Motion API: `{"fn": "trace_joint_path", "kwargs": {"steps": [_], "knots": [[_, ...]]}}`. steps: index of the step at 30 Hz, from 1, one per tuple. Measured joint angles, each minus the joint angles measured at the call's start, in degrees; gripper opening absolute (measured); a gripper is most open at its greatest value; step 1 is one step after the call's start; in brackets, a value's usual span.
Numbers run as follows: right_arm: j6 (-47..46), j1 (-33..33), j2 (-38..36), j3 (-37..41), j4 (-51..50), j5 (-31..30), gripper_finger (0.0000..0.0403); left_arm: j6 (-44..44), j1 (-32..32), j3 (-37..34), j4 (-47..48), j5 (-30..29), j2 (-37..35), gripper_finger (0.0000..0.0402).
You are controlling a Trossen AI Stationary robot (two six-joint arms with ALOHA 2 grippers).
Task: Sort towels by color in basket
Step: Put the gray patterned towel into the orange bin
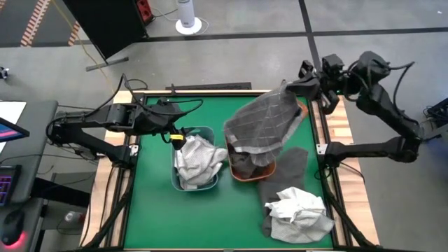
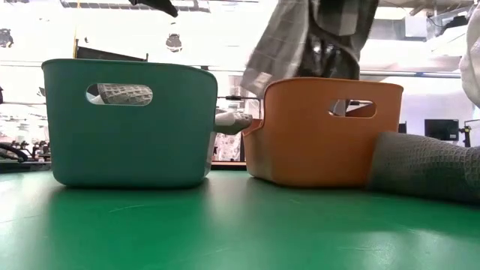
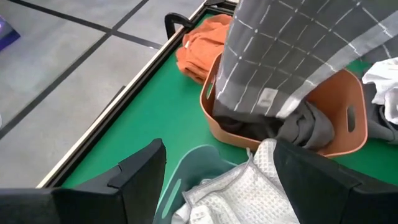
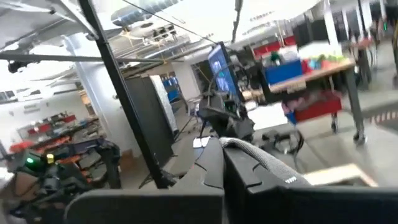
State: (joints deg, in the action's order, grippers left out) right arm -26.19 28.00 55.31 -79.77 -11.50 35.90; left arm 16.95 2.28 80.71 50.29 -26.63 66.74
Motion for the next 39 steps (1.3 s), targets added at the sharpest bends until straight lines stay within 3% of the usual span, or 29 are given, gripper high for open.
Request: {"fn": "trace_joint_path", "kwargs": {"steps": [6,12,18,31,39], "knots": [[-10.7,0.6,-2.4,0.0,-7.5,0.5,0.0019,0.0,0.0,0.0,0.0,0.0,0.0,0.0283],[-10.3,0.4,-1.7,0.0,-15.6,-0.4,0.0022,-0.4,0.0,0.0,-0.5,0.0,0.0,0.0283],[-6.4,-3.0,6.1,2.4,-22.0,-9.4,0.0022,-0.6,0.0,0.0,-0.9,-0.1,0.0,0.0283],[-4.0,-10.5,26.7,2.4,-18.1,-10.8,0.0022,-0.2,0.0,0.0,-0.8,-0.1,0.0,0.0283],[2.3,-15.3,35.5,2.4,-32.8,-12.5,0.0021,-0.4,0.0,0.0,-0.7,-0.1,0.0,0.0283]]}}
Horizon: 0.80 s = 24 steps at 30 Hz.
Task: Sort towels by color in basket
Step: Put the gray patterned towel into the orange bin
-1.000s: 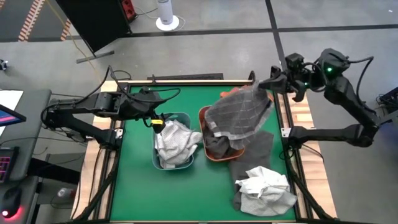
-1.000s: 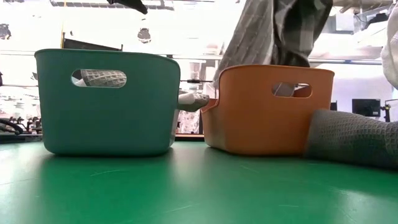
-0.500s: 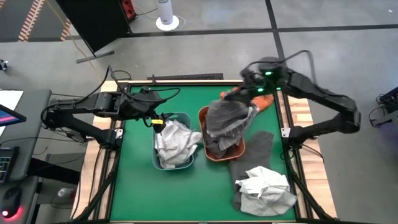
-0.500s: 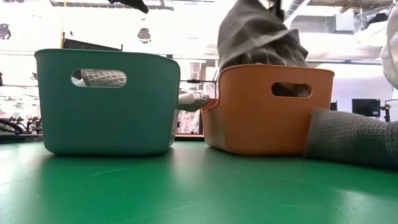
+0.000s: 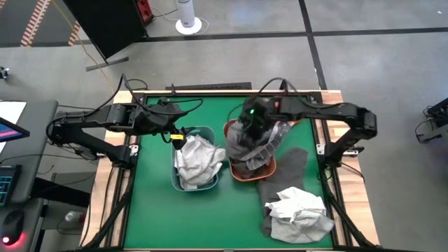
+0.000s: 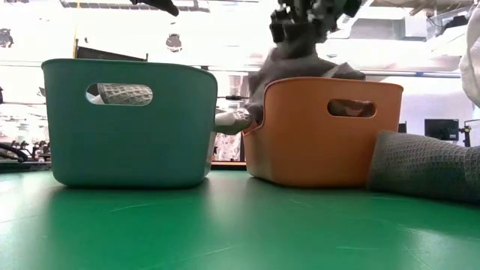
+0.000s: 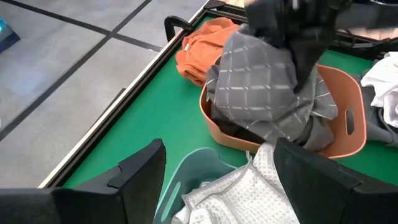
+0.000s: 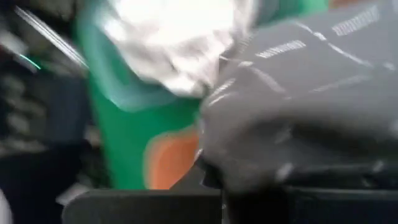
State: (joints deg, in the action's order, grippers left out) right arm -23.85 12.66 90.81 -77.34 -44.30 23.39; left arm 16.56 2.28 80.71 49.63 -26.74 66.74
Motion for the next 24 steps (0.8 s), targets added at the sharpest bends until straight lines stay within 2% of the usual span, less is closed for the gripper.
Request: {"fn": "trace_joint_path", "kwargs": {"steps": [7,13,17,24], "knots": [[12.9,-6.2,5.1,0.0,-8.8,-12.8,0.0021,-0.9,0.0,0.0,0.0,-0.2,0.0,0.0283],[18.9,-9.5,10.9,0.0,-9.2,-14.7,0.0043,-0.9,0.0,0.0,0.1,-0.3,0.0,0.0283],[21.6,-10.9,14.8,0.0,-9.6,-14.7,0.0086,-0.9,0.0,0.0,0.3,-0.3,0.0,0.0283],[20.8,-10.8,16.0,-2.2,-15.2,-14.5,0.0213,-0.9,0.0,0.0,0.2,-0.3,0.0,0.0283]]}}
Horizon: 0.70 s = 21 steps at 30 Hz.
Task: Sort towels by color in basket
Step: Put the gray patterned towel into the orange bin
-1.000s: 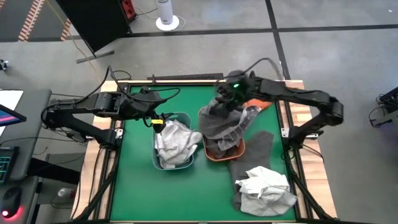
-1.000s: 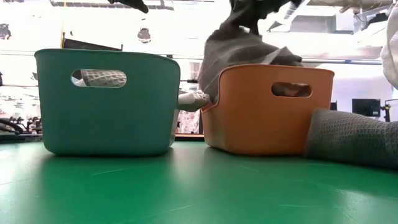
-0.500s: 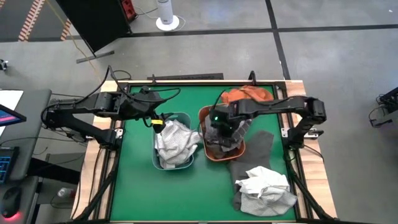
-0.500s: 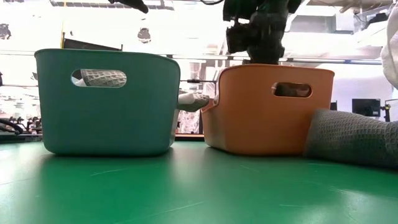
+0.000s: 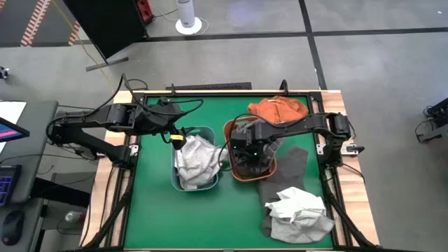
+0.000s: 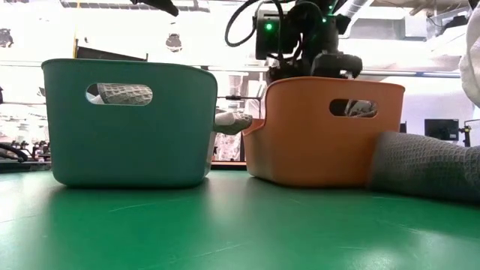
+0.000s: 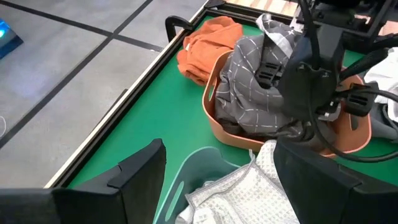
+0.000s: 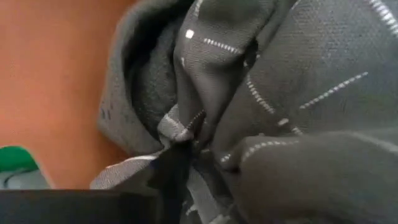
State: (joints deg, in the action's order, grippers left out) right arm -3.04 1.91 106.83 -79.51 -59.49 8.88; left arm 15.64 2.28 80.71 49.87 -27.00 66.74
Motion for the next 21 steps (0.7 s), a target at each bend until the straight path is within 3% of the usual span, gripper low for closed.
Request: {"fn": "trace_joint_path", "kwargs": {"steps": [3,7,14,18,21], "knots": [[-0.6,0.4,-1.5,-3.1,-4.7,0.0,0.0258,0.0,0.0,0.0,0.0,0.0,0.0,0.0283],[-1.5,0.8,-4.4,-9.0,-9.5,-0.1,0.0287,0.0,0.0,0.0,0.0,0.0,0.0,0.0283],[1.8,0.9,-10.3,-18.5,-17.8,-6.6,0.0294,0.0,0.0,0.0,0.0,0.0,0.0,0.0283],[10.0,2.4,-14.0,-18.9,-24.8,-14.6,0.0294,0.0,0.0,0.0,0.0,0.0,0.0,0.0283],[14.4,4.9,-16.2,-16.9,-27.6,-15.3,0.0294,0.0,0.0,0.0,0.0,0.0,0.0,0.0283]]}}
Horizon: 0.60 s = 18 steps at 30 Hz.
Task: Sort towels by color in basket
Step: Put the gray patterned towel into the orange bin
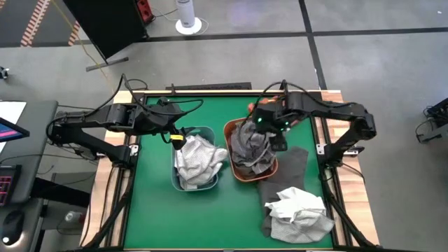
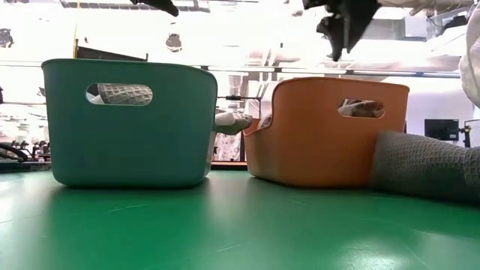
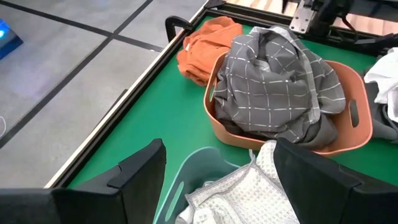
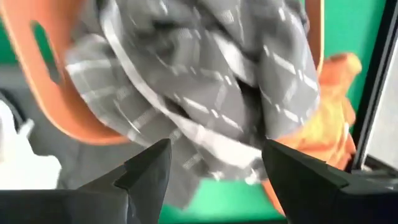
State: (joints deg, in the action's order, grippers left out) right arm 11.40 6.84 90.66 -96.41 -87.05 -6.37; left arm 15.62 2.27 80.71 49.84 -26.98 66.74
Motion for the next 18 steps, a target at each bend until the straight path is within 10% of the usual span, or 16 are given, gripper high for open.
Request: {"fn": "trace_joint_path", "kwargs": {"steps": [18], "knots": [[9.9,4.4,-3.3,25.9,15.0,-4.5,0.028,0.2,0.3,0.0,0.4,0.2,0.0,0.0283]]}}
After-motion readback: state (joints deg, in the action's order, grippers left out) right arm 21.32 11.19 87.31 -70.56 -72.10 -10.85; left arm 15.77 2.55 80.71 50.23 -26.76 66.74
